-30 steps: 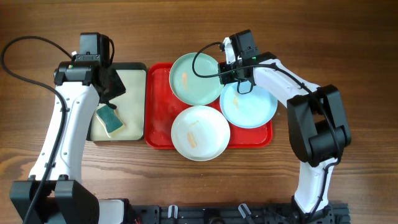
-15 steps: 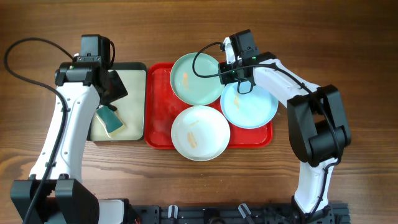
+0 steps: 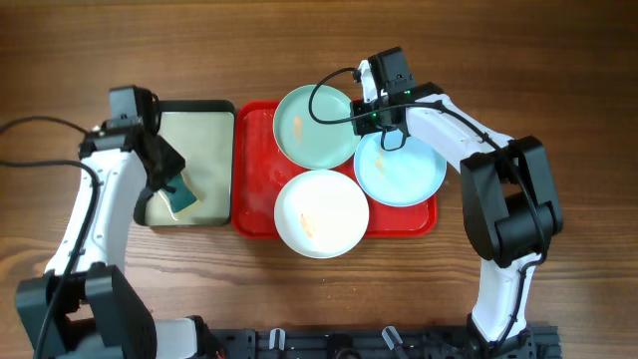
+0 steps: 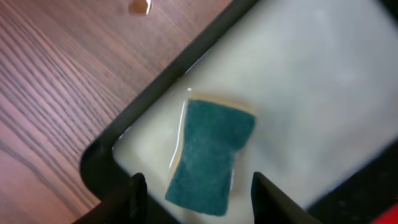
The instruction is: Clean dirty plates on tray and stack at the side
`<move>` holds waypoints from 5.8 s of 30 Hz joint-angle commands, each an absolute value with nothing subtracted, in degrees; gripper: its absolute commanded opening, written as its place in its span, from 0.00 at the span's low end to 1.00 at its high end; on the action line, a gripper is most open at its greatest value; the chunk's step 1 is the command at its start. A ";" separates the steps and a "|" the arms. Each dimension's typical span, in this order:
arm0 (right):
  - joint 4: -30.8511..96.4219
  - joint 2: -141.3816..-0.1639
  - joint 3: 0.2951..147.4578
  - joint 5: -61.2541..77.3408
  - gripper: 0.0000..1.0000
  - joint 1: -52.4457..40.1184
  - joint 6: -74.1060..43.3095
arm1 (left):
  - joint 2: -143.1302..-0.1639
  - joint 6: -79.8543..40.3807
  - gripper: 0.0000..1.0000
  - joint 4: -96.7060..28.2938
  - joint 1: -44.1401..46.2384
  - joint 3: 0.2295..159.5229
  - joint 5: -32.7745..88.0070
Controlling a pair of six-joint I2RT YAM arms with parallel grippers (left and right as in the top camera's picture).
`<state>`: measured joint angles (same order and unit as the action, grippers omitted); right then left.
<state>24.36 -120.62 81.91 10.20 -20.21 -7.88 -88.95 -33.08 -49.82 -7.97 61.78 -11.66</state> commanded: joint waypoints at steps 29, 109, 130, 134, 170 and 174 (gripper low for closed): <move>24.47 -119.24 82.70 8.51 0.04 -20.23 -7.92 | -96.44 -36.21 0.14 -35.14 -8.16 51.59 -9.85; 23.00 -119.57 82.11 9.63 0.04 -20.29 -9.56 | -100.14 -6.63 0.04 -28.95 -5.61 55.24 3.38; 22.48 -119.57 82.11 9.63 0.04 -20.29 -9.39 | -74.87 1.32 0.04 -31.64 -5.13 56.34 3.09; 22.48 -119.57 82.11 9.63 0.04 -20.29 -9.15 | -75.05 1.32 0.04 -32.21 -5.13 56.25 1.83; 22.09 -119.57 82.11 9.65 0.04 -20.29 -9.17 | -78.13 -15.73 0.04 -35.68 -4.80 56.14 1.89; 22.11 -119.57 82.11 9.65 0.04 -20.29 -9.17 | -78.13 -17.67 0.04 -36.64 -4.64 56.14 3.07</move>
